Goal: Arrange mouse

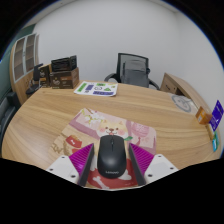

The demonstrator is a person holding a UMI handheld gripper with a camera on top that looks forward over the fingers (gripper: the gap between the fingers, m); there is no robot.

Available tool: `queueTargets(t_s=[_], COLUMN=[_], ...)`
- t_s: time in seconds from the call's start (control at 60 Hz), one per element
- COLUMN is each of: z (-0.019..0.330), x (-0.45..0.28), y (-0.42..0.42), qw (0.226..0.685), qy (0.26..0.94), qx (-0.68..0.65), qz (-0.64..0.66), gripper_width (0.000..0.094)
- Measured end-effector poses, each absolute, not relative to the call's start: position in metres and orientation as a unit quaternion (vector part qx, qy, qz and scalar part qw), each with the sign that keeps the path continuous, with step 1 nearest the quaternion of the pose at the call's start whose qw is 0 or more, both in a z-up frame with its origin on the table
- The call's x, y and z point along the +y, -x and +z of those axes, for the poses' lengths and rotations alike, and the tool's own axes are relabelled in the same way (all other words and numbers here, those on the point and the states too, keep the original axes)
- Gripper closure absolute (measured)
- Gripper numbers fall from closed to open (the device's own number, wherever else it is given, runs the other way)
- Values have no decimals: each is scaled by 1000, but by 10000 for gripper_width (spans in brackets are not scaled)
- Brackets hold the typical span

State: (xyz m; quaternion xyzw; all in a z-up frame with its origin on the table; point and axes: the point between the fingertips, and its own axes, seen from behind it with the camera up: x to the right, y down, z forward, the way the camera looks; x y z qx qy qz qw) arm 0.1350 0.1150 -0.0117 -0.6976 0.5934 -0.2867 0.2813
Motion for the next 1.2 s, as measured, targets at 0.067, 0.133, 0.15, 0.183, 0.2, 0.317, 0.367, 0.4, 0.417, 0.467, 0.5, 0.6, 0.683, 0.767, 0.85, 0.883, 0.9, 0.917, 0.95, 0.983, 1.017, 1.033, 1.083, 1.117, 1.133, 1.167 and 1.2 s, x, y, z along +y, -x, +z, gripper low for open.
queueTargets(t_s=[0.067,0.133,0.15,0.183,0.2,0.317,0.367,0.4,0.417,0.467,0.5,0.6,0.683,0.767,0.85,0.883,0.9,0.917,0.95,0.983,1.017,1.033,1.083,1.117,1.133,1.167,1.2], z=[2,27,35,50,58,121,145,159,166,184,194,212,214,212,211,210,209,209,207,207,209,208,205,202,201,198,197], x=[115,112,111,108,107,94,87,82,80,75,73,55,43,32,19,15,14,12,9,4,-1,-2,-6,-6,-5,-3,-3], y=[-128,-114,-109,-98,-91,-30,0,20,31,61,80,133,170,199,216,221,224,226,228,229,231,231,232,233,233,233,232], qw=[287,294,297,301,303,310,309,307,307,306,308,298,292,285,279,278,278,278,275,272,268,268,263,264,265,268,269], qy=[698,691,688,685,684,682,683,682,682,680,681,680,675,668,657,654,652,651,649,647,645,643,643,642,642,640,639], qx=[591,594,595,596,596,590,587,588,588,591,588,585,589,603,615,620,622,624,624,623,625,627,631,633,635,638,640], qz=[-286,-289,-290,-292,-293,-300,-306,-308,-308,-308,-308,-326,-334,-330,-334,-332,-332,-332,-337,-345,-348,-348,-345,-342,-339,-335,-331], gripper_width=[99,70,69,68,68,68,69,68,67,68,69,72,70,70,66,67,69,69,67,69,68,70,69,70,70,67,67])
